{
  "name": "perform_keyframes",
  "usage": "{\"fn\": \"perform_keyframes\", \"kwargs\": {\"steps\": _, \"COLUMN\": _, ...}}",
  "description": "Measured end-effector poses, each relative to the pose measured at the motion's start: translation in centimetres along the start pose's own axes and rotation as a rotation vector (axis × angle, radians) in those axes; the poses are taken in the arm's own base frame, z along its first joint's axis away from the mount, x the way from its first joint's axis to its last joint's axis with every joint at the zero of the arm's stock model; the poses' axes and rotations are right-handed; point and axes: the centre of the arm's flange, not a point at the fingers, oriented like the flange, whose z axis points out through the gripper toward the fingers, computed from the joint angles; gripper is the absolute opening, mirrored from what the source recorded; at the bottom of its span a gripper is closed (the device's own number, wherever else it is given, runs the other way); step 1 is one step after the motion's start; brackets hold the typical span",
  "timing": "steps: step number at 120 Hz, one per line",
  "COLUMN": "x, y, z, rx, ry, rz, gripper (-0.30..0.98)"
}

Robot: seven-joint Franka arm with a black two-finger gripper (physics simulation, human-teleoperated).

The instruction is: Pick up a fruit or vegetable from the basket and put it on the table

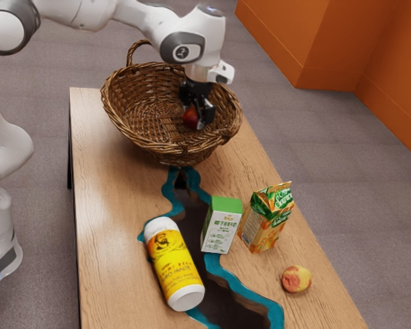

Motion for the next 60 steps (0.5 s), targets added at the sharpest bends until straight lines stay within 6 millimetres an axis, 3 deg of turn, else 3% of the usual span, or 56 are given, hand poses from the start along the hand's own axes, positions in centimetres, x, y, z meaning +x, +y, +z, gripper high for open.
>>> {"fn": "perform_keyframes", "kwargs": {"steps": 10, "x": 0.2, "y": -0.1, "z": -0.2, "rx": -0.001, "ry": 0.018, "rz": -0.007, "gripper": 0.33}}
{"fn": "perform_keyframes", "kwargs": {"steps": 33, "x": 0.0, "y": -0.6, "z": -3.9, "rx": -0.006, "ry": 0.046, "rz": 0.030, "gripper": 0.31}}
{"fn": "perform_keyframes", "kwargs": {"steps": 50, "x": -2.7, "y": 5.7, "z": -11.1, "rx": -0.046, "ry": 0.057, "rz": 0.188, "gripper": 0.32}}
{"fn": "perform_keyframes", "kwargs": {"steps": 60, "x": -7.0, "y": 10.4, "z": -16.5, "rx": -0.052, "ry": 0.099, "rz": 0.311, "gripper": 0.32}}
